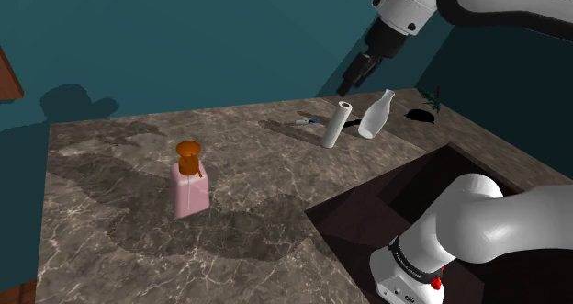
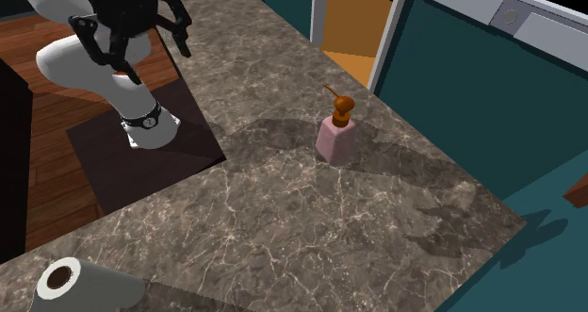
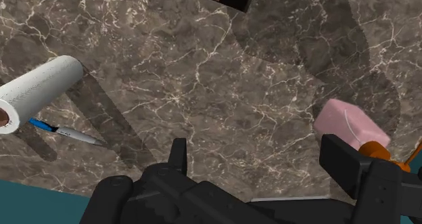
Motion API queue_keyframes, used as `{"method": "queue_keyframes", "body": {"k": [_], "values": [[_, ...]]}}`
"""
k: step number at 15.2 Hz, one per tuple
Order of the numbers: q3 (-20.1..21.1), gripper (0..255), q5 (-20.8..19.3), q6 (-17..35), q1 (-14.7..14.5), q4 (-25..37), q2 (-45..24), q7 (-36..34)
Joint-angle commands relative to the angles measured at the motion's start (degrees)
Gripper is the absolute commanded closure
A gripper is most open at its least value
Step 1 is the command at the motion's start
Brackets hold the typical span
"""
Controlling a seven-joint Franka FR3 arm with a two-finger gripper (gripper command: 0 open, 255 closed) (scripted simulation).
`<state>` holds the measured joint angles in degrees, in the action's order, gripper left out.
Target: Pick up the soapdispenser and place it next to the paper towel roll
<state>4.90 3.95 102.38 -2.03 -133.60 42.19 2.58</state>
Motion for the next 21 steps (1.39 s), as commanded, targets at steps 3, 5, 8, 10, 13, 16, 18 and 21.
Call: {"method": "queue_keyframes", "body": {"k": [3,5,8,10,13,16,18,21], "values": [[3.84,0,1.90,5.29,-1.34,-0.54,-4.51,-3.45],[5.78,0,2.63,7.72,-1.90,-0.34,-7.02,-5.15],[8.66,0,3.37,11.29,-2.65,0.46,-11.19,-7.77],[10.59,0,3.59,13.58,-3.03,1.32,-14.21,-9.56],[13.49,0,3.40,16.85,-3.45,3.11,-19.07,-12.41],[16.35,0,2.46,19.85,-3.75,5.49,-24.33,-15.52],[18.20,0,1.35,21.65,-3.91,7.40,-28.04,-17.78],[20.78,0,-1.13,23.98,-4.24,10.75,-33.93,-21.52]]}}
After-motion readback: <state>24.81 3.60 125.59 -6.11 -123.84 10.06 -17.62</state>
